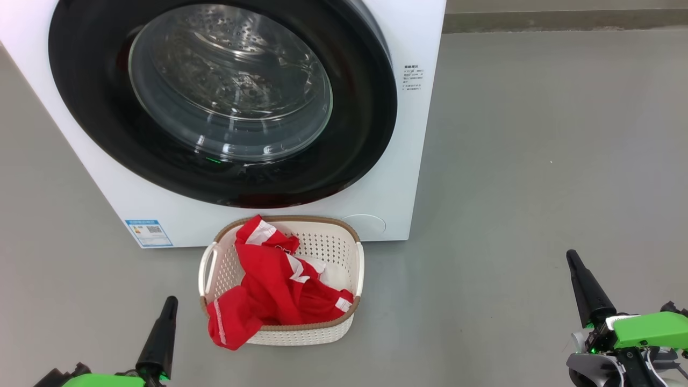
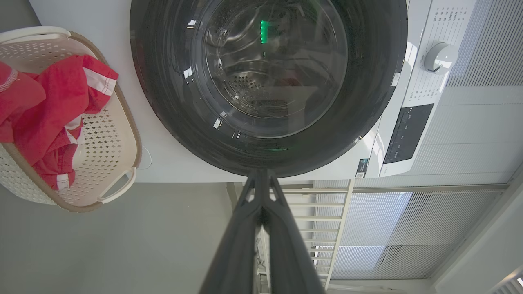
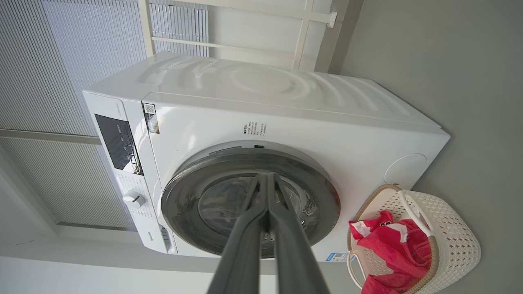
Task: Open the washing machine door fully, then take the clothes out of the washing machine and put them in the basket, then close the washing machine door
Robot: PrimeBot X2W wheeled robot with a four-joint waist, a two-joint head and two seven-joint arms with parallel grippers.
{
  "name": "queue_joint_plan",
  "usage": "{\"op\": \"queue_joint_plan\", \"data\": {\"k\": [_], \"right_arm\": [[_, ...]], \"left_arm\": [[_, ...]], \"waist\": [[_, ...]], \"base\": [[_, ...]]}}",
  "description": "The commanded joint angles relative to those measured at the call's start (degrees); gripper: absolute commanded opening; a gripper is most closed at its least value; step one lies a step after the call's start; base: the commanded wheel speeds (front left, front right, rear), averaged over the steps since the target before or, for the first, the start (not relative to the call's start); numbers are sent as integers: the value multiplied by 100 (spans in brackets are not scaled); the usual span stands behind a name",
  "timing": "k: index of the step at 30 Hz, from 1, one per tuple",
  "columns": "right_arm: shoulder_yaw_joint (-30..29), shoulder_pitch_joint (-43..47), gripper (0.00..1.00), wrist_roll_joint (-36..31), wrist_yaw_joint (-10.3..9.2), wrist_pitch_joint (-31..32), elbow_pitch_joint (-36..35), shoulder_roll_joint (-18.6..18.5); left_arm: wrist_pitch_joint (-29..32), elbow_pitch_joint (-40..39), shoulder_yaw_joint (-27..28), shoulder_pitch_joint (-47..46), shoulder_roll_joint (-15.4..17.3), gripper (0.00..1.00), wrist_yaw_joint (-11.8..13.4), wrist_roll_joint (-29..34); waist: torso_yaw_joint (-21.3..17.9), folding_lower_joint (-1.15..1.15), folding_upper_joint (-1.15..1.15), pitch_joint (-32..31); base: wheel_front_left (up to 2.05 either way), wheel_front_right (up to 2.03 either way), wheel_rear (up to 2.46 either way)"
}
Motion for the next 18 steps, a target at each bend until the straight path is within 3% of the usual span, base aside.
{"op": "queue_joint_plan", "data": {"k": [1, 18], "right_arm": [[98, -238, 0, -44, -3, 28, -164, -40], [80, -240, 0, -59, -3, 42, -163, -27]], "left_arm": [[40, -117, 210, -237, 59, 0, -38, 56], [52, -116, 226, -238, 48, 0, -38, 69]], "waist": [[0, 0, 0, 0], [0, 0, 0, 0]], "base": [[0, 0, 0], [0, 0, 0]]}}
